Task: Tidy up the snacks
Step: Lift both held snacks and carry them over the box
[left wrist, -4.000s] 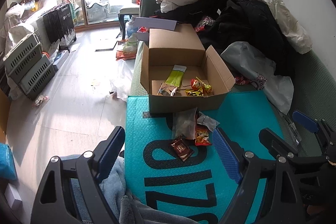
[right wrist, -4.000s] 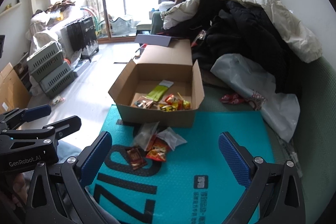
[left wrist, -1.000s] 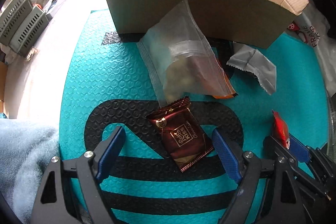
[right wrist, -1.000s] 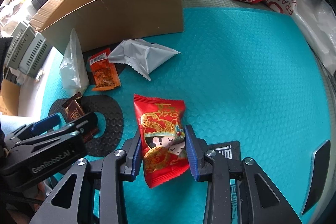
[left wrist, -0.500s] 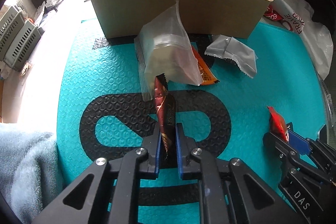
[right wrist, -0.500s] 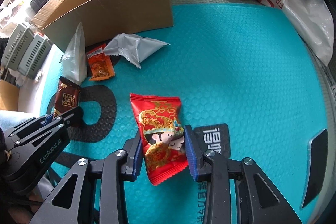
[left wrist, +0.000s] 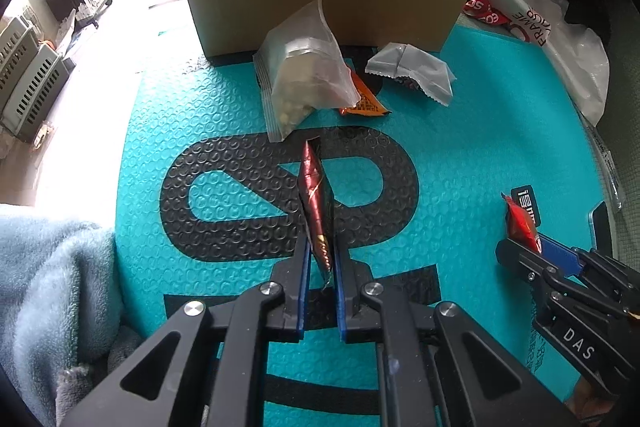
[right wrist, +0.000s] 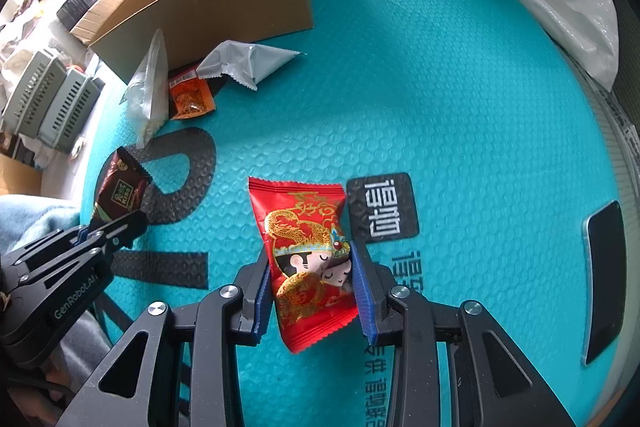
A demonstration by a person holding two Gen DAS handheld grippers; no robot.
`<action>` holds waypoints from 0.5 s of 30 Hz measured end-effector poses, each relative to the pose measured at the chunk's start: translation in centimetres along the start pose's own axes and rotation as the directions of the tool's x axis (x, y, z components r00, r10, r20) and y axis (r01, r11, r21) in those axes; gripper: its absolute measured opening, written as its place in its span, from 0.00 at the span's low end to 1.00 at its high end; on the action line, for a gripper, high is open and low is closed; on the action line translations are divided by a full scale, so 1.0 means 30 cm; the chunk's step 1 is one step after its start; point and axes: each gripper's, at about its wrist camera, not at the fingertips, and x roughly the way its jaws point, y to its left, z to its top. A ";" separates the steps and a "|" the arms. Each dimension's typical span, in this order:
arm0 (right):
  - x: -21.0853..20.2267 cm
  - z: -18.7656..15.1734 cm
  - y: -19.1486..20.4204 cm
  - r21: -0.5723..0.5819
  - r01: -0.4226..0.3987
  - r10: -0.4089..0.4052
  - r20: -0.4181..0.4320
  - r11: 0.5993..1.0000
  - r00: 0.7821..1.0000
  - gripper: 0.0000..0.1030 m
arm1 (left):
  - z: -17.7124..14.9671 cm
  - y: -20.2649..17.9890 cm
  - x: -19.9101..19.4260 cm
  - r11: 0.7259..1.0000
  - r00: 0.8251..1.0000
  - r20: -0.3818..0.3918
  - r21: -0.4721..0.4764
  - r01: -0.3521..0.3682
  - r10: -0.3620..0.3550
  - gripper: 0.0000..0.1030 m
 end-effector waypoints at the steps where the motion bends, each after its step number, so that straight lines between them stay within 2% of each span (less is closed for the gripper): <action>1: -0.001 0.000 0.002 -0.001 -0.001 0.001 0.000 1.000 1.000 0.33 | -0.008 0.003 -0.015 1.000 1.000 0.008 0.001 -0.001 0.001 0.10; 15: -0.082 0.004 0.044 -0.018 -0.073 0.074 0.053 0.997 0.996 0.32 | 0.021 0.043 -0.178 1.000 0.994 0.105 0.007 0.004 -0.005 0.10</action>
